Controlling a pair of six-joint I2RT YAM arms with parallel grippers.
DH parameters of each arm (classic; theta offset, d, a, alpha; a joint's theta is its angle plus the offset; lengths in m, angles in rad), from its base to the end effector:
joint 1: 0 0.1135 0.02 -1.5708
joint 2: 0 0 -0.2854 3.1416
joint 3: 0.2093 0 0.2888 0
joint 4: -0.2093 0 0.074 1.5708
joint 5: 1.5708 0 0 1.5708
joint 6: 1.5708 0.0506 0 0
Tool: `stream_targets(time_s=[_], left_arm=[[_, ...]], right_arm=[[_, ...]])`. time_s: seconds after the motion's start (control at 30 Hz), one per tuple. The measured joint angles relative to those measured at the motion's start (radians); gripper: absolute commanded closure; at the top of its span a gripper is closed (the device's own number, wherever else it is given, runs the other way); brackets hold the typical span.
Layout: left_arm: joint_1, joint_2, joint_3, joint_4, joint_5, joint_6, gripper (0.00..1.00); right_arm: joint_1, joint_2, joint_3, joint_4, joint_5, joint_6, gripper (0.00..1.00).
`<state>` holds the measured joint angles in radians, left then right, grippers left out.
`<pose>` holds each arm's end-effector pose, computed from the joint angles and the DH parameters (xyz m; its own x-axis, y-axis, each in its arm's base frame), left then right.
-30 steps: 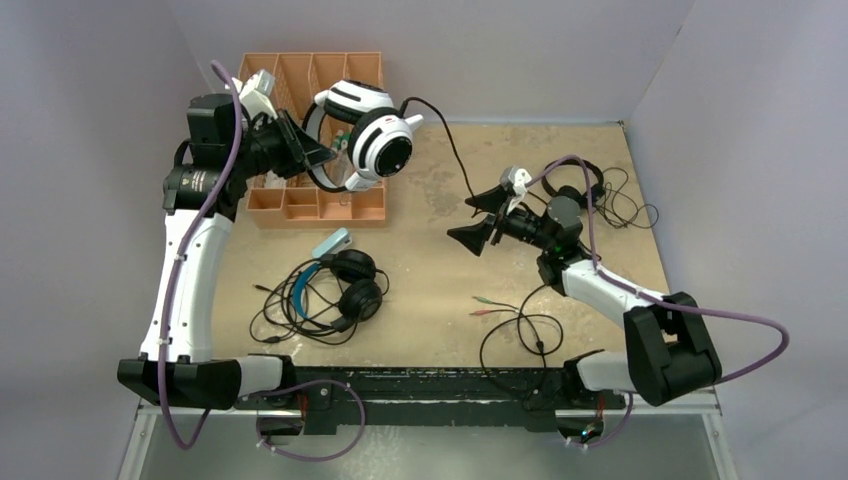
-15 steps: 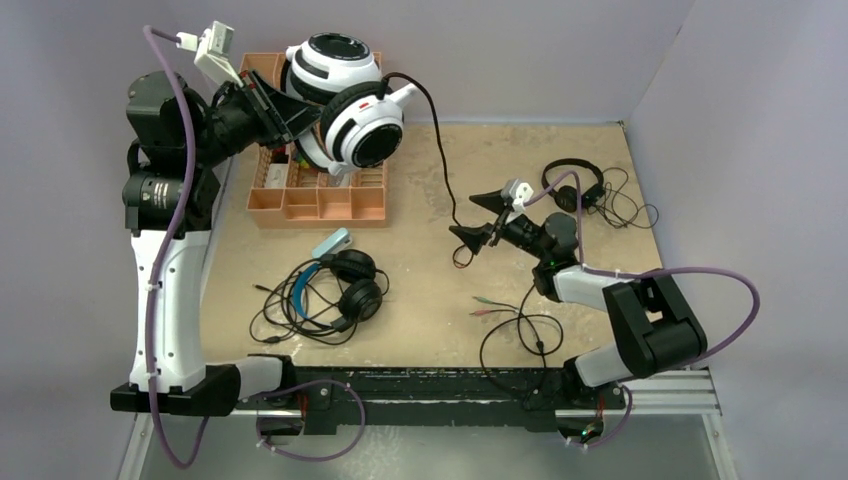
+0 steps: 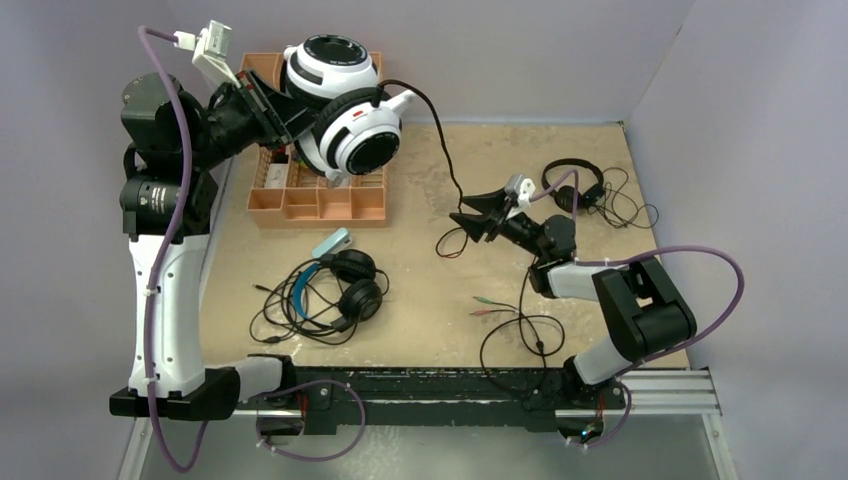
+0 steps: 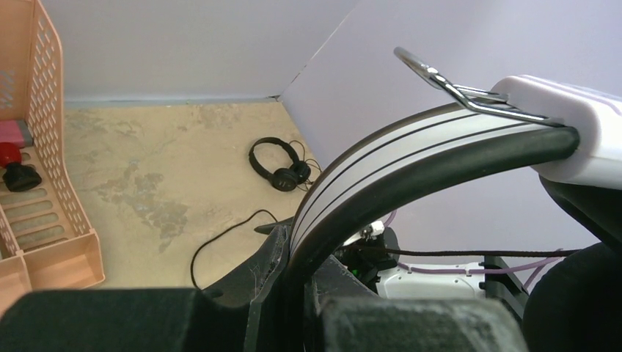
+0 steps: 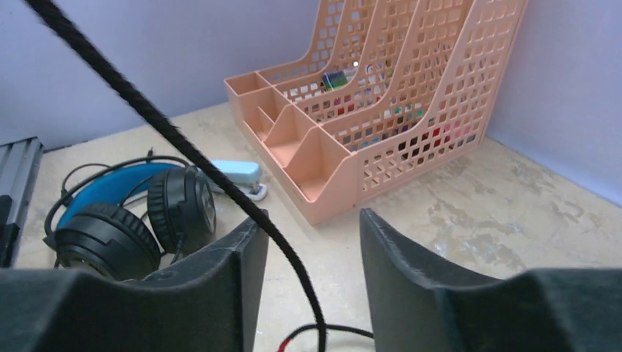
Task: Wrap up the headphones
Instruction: Wrap the headphones cable around the headphones.
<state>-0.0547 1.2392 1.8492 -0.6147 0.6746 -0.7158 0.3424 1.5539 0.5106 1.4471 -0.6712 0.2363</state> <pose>0.2357 -0.0446 0.5938 -0.4408 -0.4891 -0.7526 0.4997 0.5628 -0.6584 0.2849 0.1350 0.2296 0.1722 0.2560 -0.9512 -0.8660 0.4996 -0.0223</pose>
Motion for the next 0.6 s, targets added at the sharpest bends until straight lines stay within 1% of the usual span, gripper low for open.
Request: stream_targets(time_s=[0.07,0.1,0.17,0.2,0.3,0.4,0.53,0.6], left_arm=[[0.000,-0.002,-0.010,0.000,0.003,0.002,1.00],[0.000,-0.004,-0.018,0.000,0.003,0.004,1.00],[0.000,-0.006,-0.036,-0.002,0.004,0.011,1.00],[0.000,-0.006,-0.044,-0.005,0.003,0.021,1.00],[0.000,-0.005,-0.059,-0.050,-0.019,0.074,1.00],[-0.001,-0.005,-0.080,-0.112,-0.093,0.142,1.00],[-0.018,0.002,-0.155,-0.174,-0.239,0.227,1.00],[-0.043,0.011,-0.225,-0.185,-0.320,0.258,1.00]], right_arm=[[0.000,-0.004,0.000,0.016,0.003,0.017,0.67],[0.000,-0.008,0.000,0.018,0.006,0.023,0.76],[0.000,-0.024,0.000,0.008,0.016,0.027,0.97],[0.000,-0.043,0.000,-0.013,0.033,0.028,1.00],[-0.004,-0.129,0.000,-0.103,0.098,0.007,1.00],[-0.016,-0.262,-0.005,-0.225,0.206,-0.028,1.00],[-0.028,-0.494,0.009,-0.480,0.371,-0.122,1.00],[-0.029,-0.580,0.060,-0.651,0.455,-0.185,1.00]])
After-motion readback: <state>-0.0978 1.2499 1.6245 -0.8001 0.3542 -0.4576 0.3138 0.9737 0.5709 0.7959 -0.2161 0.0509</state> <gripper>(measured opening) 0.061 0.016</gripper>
